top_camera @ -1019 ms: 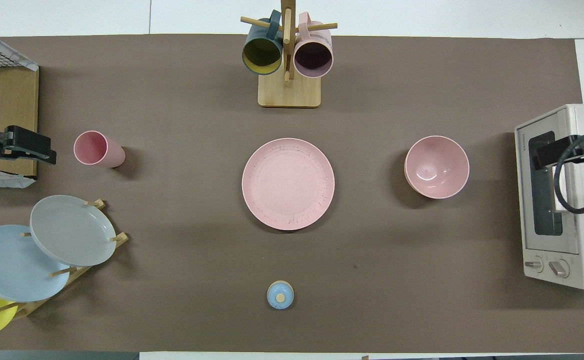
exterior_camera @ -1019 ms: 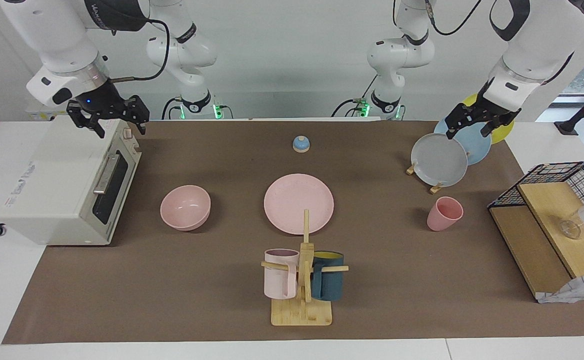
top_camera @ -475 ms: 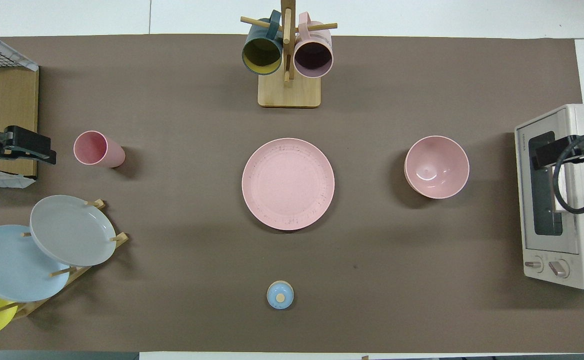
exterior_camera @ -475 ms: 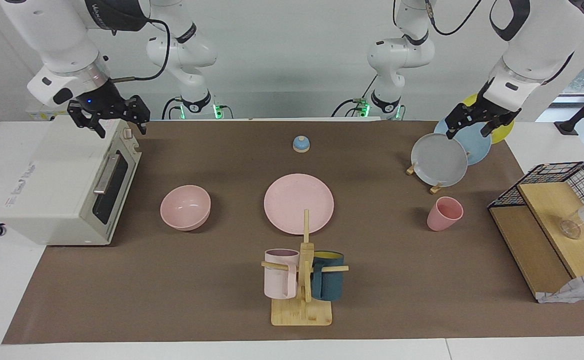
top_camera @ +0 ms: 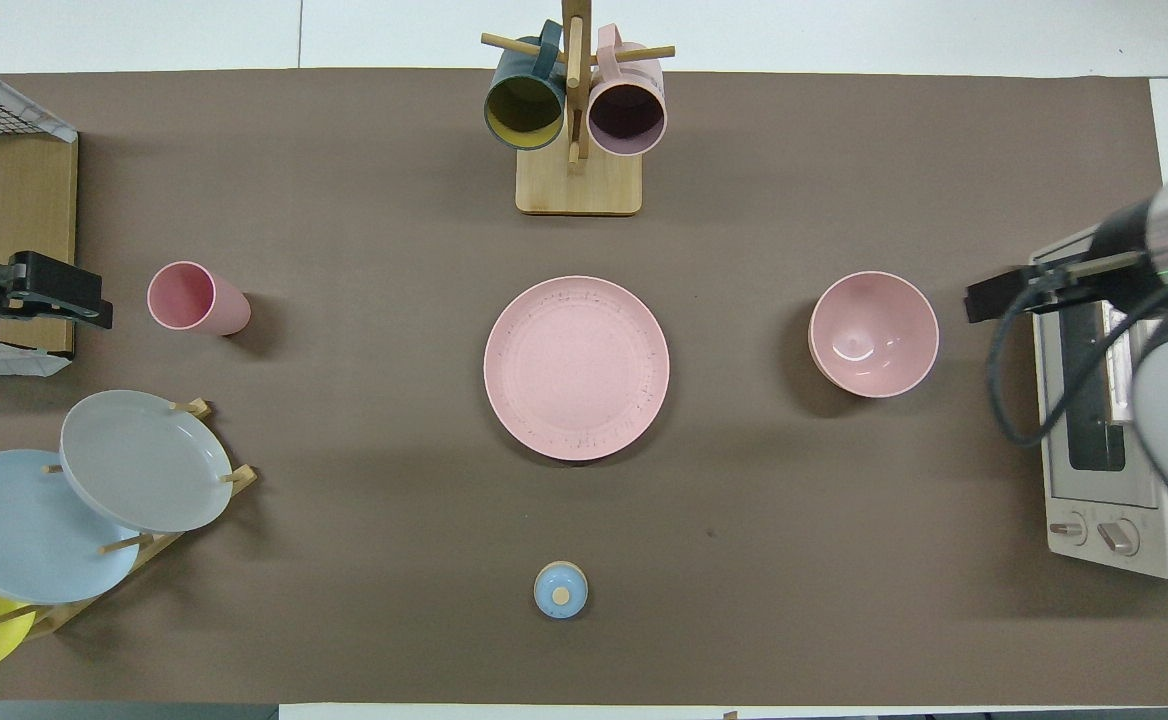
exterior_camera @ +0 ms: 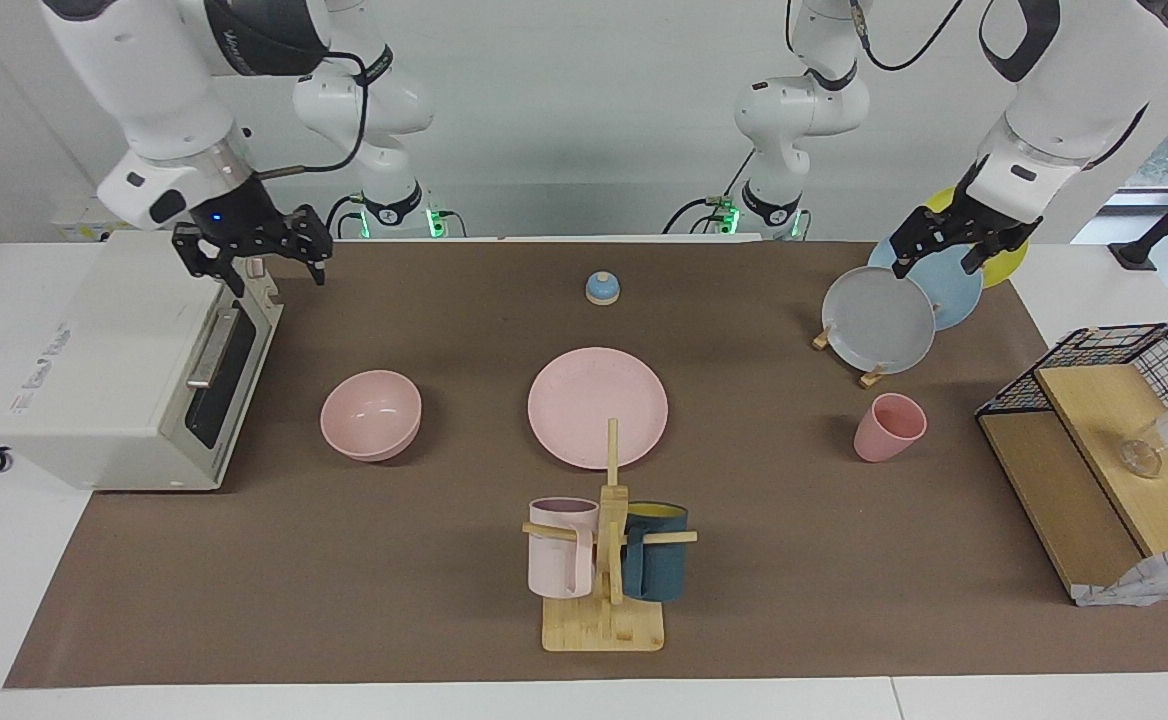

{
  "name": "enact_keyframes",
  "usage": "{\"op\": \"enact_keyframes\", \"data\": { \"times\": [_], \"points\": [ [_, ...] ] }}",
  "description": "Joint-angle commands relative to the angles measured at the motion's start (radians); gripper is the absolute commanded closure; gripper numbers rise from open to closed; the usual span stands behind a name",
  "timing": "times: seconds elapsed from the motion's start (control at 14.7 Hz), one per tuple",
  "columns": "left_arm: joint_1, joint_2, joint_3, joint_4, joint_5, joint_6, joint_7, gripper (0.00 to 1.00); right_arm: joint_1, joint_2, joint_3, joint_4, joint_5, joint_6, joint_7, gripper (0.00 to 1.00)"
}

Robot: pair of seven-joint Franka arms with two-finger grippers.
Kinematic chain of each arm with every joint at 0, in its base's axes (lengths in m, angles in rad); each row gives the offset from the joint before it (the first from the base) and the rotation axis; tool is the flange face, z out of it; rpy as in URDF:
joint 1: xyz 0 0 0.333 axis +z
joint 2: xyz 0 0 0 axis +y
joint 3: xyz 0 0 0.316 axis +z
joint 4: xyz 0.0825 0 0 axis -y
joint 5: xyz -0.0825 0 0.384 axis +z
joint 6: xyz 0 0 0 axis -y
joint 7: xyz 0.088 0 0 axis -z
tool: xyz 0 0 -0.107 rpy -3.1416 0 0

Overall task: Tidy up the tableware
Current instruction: 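Reach the right gripper to the pink bowl and grasp its rim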

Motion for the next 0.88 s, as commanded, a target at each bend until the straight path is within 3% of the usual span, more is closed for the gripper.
{"op": "enact_keyframes", "data": {
  "times": [0.0, 0.2, 0.61, 0.81],
  "points": [
    [0.01, -0.019, -0.012, -0.013, 0.018, -0.008, -0.009, 0.0, 0.014, 0.02, 0.001, -0.167, 0.015, 0.21, 0.011, 0.0],
    [0.01, -0.019, -0.012, -0.013, 0.018, -0.008, -0.007, 0.0, 0.052, 0.066, 0.003, -0.304, 0.007, 0.418, 0.011, 0.0],
    [0.002, -0.019, -0.014, -0.013, 0.018, -0.008, -0.01, 0.0, 0.08, 0.107, 0.006, -0.343, -0.035, 0.504, 0.014, 0.02],
    [0.005, -0.019, -0.014, -0.013, 0.018, -0.008, -0.01, 0.0, 0.08, 0.129, 0.006, -0.352, -0.109, 0.529, 0.02, 0.33]
  ]
}}
